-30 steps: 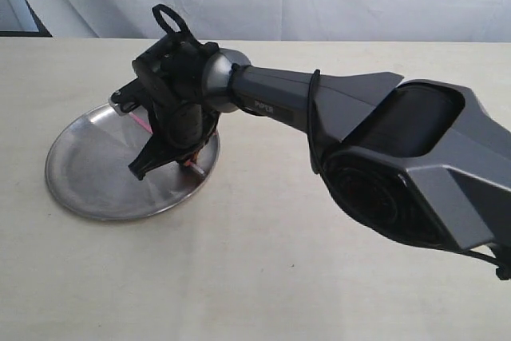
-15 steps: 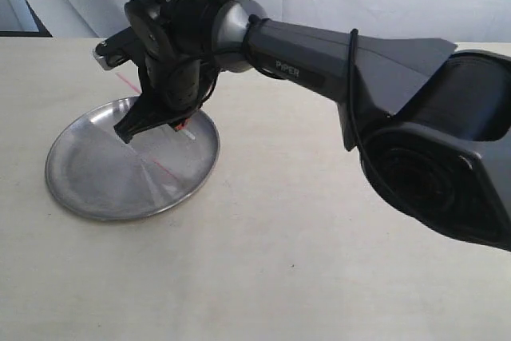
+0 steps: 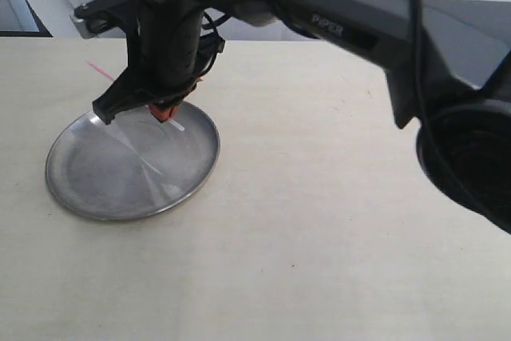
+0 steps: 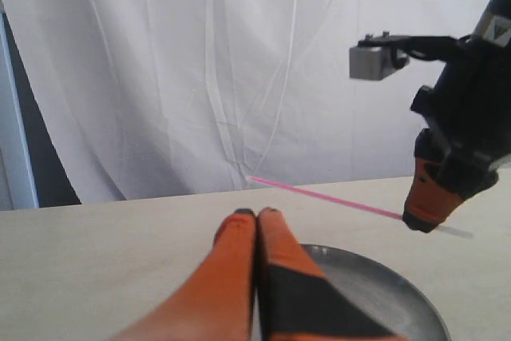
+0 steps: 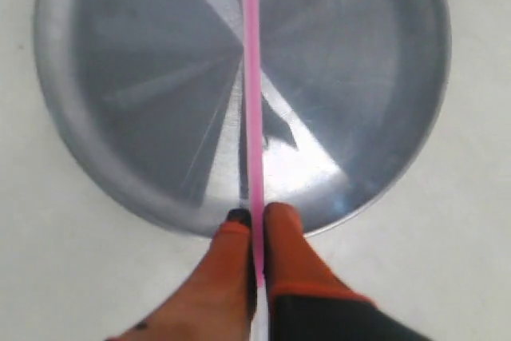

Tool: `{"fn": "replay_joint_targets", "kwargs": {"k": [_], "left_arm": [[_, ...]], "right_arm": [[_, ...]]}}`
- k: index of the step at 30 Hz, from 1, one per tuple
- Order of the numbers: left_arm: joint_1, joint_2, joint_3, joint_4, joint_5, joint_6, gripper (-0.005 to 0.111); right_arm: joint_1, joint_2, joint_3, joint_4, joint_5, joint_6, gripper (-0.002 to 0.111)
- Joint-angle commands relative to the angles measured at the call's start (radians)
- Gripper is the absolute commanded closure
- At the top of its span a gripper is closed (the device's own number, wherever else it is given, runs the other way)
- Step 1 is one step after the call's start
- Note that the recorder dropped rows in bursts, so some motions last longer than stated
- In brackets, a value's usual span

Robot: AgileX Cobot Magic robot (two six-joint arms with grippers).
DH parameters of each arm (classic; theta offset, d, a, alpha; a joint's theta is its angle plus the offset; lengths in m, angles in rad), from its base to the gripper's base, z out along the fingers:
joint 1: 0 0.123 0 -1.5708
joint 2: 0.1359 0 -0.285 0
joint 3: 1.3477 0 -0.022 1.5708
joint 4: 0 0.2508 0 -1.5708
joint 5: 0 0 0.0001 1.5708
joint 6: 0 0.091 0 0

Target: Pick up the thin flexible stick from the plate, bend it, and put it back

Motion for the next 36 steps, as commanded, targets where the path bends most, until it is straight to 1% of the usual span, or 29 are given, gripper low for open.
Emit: {"fn": "replay_joint_targets", "kwargs": {"k": [1, 11, 16, 18, 20, 23, 26, 29, 32, 36], "left_arm": [[0.000, -0.002, 0.004, 0.001, 0.005, -0.001, 0.107], [0.000, -0.002, 0.004, 0.001, 0.003, -0.001, 0.107], [0.000, -0.002, 0.004, 0.001, 0.003, -0.001, 0.107], [0.000, -0.002, 0.004, -0.010, -0.021, -0.039, 0.107], [0.000, -0.002, 0.004, -0.128, -0.076, -0.151, 0.107], [0.000, -0.002, 0.004, -0.324, -0.133, -0.285, 0.107], [0.000, -0.002, 0.004, -0.532, -0.251, -0.327, 0.107], [0.000, -0.002, 0.004, -0.663, -0.395, -0.322, 0.107], [0.000, -0.002, 0.004, -0.699, -0.467, -0.320, 0.107], [0.000, -0.002, 0.004, -0.725, -0.511, -0.327, 0.107]], "right_arm": [[-0.001, -0.110, 0.100, 0.093, -0.027, -0.061, 0.109], [-0.001, -0.390, 0.610, 0.139, -0.266, -0.101, 0.109], [-0.001, -0.533, 0.788, 0.224, -0.344, -0.164, 0.109], [-0.001, -0.586, 0.846, 0.270, -0.369, -0.191, 0.109], [-0.001, -0.631, 0.891, 0.338, -0.376, -0.244, 0.109], [-0.001, -0.681, 0.961, 0.487, -0.385, -0.347, 0.109], [-0.001, -0.715, 1.023, 0.711, -0.387, -0.479, 0.109], [0.012, -0.728, 1.074, 0.929, -0.369, -0.625, 0.109], [0.049, -0.728, 1.104, 1.048, -0.371, -0.714, 0.109], [0.126, -0.726, 1.104, 1.070, -0.435, -0.741, 0.109]]}}
